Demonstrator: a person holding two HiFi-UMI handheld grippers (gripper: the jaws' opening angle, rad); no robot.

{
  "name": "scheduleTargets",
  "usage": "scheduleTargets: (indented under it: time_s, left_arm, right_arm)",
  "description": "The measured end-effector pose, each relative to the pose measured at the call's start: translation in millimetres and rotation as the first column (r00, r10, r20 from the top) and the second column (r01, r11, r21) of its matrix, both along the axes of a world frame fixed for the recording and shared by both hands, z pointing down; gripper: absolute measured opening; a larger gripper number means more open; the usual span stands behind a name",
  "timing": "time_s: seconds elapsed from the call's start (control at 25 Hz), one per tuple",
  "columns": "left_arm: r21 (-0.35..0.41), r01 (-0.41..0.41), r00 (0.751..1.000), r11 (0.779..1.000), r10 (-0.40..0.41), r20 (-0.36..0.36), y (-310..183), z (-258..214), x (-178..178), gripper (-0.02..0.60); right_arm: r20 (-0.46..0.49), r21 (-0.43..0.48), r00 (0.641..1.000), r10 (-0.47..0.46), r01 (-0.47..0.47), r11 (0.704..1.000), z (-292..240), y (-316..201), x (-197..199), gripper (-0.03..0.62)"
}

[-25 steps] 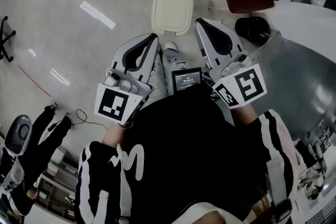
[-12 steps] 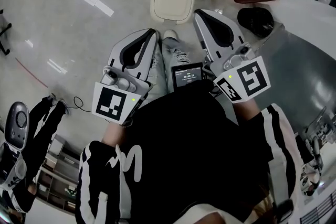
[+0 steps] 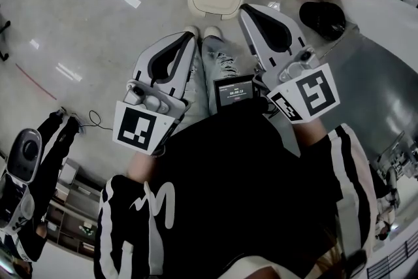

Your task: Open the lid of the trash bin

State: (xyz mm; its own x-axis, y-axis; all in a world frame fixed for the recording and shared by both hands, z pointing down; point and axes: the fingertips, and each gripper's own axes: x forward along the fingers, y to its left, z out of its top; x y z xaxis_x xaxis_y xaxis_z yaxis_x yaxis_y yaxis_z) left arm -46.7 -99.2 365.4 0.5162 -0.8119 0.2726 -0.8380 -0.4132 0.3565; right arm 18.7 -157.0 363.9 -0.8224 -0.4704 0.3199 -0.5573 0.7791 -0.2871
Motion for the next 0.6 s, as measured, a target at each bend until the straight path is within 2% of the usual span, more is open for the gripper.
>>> scheduleTargets:
  time_s: [0.6]
  left_arm:
    - [-0.063, 0.020, 1.000, 0.998, -0.021, -0.015, 5.7, 36.0, -3.4, 0.008]
  right_arm:
    - [-0.035, -0.025, 0.997, -0.070, 0.069, 0.997, 46.9, 0.9, -14.6, 0.003]
